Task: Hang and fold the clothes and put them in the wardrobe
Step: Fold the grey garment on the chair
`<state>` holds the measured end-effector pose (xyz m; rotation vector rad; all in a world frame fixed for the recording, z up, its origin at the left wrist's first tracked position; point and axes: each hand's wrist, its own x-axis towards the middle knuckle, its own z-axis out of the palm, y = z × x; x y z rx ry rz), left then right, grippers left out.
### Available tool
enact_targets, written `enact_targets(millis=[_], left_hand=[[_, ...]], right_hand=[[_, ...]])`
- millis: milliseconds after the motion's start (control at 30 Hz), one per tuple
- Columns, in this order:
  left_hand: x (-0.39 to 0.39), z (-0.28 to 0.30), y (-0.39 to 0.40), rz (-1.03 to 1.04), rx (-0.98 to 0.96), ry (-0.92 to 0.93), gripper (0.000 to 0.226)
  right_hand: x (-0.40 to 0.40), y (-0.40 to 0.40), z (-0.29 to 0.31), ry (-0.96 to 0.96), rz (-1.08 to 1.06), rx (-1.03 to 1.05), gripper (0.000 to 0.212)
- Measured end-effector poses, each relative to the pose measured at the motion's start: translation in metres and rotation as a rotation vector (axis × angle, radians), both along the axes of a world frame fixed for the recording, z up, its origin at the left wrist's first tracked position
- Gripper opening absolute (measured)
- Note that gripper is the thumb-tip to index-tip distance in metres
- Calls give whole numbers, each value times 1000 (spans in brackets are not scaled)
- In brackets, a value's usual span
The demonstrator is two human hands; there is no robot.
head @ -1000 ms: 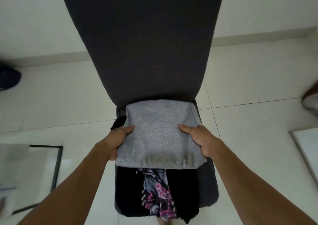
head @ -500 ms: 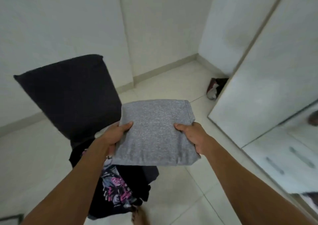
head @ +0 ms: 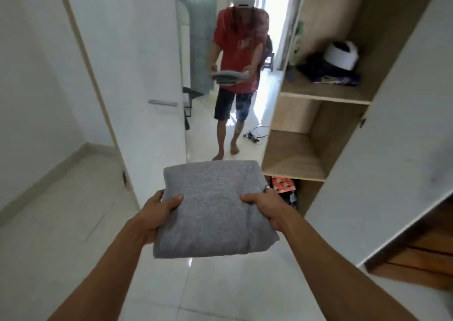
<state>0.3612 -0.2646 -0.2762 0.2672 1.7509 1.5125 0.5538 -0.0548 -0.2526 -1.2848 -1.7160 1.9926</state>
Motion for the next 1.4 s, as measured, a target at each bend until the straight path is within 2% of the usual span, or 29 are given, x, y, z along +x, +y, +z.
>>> enact_targets(millis=[67, 200, 333, 533, 633, 700, 833, 900, 967, 1067, 1233, 1333, 1400], left_hand=[[16, 2, 59, -93, 27, -4, 71], [37, 2, 139, -232, 63, -17, 78], [38, -8, 225, -363, 62, 19, 77], [18, -27, 339, -457, 22, -50, 90], [0, -34, 384, -480, 55, -6, 98], [-11, -38, 411, -484, 74, 73, 93], [-20, -43, 462, -454, 87, 121, 78], [-23, -45, 489, -474, 38, 116, 79], [-24, -46, 510, -490, -13, 94, 82], [-25, -52, 543, -494, -10, 121, 72], [-28, -72, 601, -419, -75, 234, 39], [-26, -93, 650, -318, -80, 280, 36], [-33, -97, 671, -298, -109, 308, 41]], right_hand=[[36, 37, 5, 19, -123, 16, 40], [73, 89, 3, -6, -244, 61, 67], [92, 149, -6, -11, -355, 73, 65], [82, 238, -15, -78, -423, 41, 58], [63, 282, -23, -92, -439, 30, 59], [50, 309, -30, -70, -452, 34, 61], [30, 355, -40, -43, -472, 129, 84], [27, 380, -42, -38, -461, 166, 104], [26, 404, -44, -37, -411, 207, 113], [24, 444, -50, -26, -338, 229, 103], [19, 519, -74, 68, -276, 219, 96], [9, 577, -102, 123, -184, 234, 86], [-2, 602, -115, 96, -181, 251, 71]])
